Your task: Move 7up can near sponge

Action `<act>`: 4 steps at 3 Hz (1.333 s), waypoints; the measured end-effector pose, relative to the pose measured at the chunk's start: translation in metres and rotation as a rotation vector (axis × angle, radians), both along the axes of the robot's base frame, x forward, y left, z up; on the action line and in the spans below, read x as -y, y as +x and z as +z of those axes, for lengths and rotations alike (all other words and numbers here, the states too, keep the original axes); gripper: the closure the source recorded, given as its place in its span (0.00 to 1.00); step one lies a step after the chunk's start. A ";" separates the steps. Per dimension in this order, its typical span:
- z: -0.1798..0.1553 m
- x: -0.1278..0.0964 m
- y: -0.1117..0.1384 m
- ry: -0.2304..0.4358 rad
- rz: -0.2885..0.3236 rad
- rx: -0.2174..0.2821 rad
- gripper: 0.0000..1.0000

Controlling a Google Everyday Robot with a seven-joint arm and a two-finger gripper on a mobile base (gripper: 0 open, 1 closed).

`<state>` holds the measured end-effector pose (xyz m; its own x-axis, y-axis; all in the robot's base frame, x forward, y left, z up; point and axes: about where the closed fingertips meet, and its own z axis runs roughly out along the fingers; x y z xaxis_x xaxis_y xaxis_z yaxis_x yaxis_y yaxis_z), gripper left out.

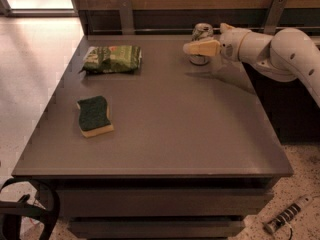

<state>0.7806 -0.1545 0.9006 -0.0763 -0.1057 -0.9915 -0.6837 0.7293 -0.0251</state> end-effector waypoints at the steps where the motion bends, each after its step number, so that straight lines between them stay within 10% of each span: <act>1: -0.002 -0.006 0.002 0.006 0.010 -0.003 0.12; 4: -0.004 -0.015 0.003 0.008 0.023 -0.006 0.82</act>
Offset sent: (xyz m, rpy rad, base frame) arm 0.0020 0.0051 -0.0022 0.0062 0.0032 0.0091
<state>0.7835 -0.1395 0.8970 -0.0795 -0.0993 -0.9919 -0.7001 0.7139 -0.0153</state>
